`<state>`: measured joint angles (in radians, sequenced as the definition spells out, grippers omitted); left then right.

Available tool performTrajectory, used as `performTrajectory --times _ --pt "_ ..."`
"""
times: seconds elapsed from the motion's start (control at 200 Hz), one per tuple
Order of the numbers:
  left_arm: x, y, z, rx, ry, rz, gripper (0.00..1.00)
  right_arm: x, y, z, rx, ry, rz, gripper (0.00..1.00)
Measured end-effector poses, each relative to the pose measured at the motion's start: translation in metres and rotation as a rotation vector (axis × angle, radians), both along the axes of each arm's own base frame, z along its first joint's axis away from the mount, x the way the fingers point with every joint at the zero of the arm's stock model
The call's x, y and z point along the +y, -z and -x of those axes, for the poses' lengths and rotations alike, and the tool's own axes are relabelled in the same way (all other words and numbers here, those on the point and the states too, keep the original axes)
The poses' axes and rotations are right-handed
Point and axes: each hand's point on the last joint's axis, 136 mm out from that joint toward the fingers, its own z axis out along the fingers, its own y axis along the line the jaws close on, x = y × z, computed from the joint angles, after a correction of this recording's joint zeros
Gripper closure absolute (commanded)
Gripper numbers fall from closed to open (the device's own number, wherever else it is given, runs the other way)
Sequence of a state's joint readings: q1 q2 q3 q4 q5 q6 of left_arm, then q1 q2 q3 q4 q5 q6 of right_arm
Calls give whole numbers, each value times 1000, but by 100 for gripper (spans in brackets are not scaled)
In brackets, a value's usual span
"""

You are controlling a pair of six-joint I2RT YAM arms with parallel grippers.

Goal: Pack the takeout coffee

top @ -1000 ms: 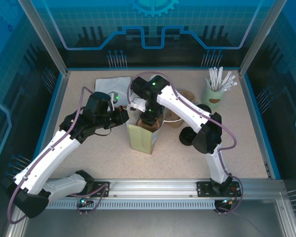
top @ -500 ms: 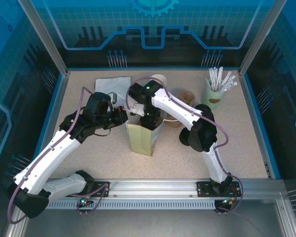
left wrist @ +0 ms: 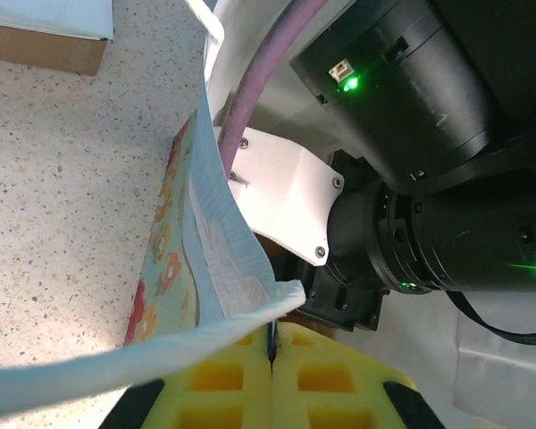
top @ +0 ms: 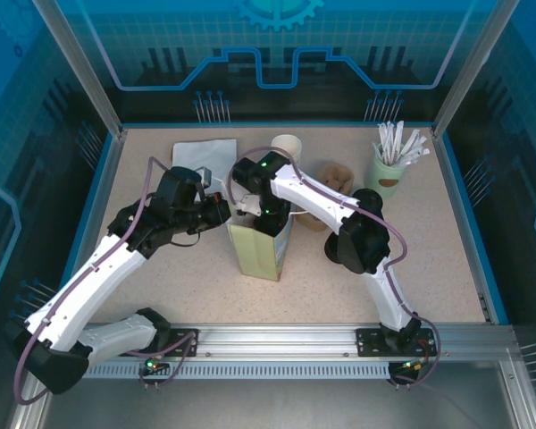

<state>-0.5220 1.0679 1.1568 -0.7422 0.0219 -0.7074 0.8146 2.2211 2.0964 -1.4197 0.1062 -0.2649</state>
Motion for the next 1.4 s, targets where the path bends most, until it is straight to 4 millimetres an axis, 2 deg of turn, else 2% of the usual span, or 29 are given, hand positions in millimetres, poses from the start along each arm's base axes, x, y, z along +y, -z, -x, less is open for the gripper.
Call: performTrajectory --times 0.49,0.765,0.93,1.136,1.401 --pt "-1 -2 0 1 1 -8 97 -1 6 0 3 -3 6 38" --pt "-6 -11 -1 -23 14 -13 97 9 -7 -5 -19 3 -45 23" --pt "-10 -11 0 -23 28 -30 97 18 -27 -9 -44 21 -113 17" --pt "-9 -8 3 -22 37 -63 98 27 -67 -15 -95 48 -227 14" --pt "-8 -7 3 -21 33 -68 97 24 -119 -26 -157 123 -366 14"
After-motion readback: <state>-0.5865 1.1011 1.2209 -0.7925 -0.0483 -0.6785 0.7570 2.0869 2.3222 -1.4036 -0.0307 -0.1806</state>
